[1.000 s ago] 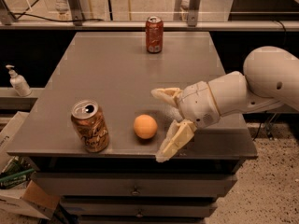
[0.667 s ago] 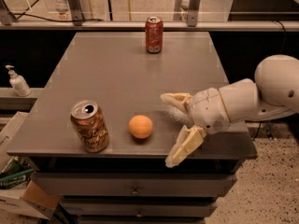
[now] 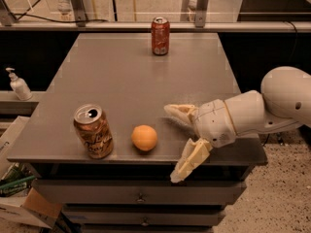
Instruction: Move orange near orange can
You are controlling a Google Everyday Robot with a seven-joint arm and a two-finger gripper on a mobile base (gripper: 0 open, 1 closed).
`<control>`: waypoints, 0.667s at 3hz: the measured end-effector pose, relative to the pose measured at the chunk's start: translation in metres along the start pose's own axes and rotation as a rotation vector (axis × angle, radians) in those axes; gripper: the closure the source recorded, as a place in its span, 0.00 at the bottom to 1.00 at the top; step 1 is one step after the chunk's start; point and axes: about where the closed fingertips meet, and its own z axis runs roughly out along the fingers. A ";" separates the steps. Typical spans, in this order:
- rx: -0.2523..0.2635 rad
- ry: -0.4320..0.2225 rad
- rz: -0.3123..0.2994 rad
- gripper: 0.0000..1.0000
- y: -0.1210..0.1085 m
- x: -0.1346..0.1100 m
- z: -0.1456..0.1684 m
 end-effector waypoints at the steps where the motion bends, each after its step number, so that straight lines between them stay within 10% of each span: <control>1: -0.027 -0.015 -0.010 0.00 0.007 -0.005 0.011; 2: -0.031 -0.018 -0.016 0.00 0.009 -0.008 0.012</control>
Offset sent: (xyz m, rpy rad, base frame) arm -0.0121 0.0183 0.0067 0.0294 -0.0109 0.0457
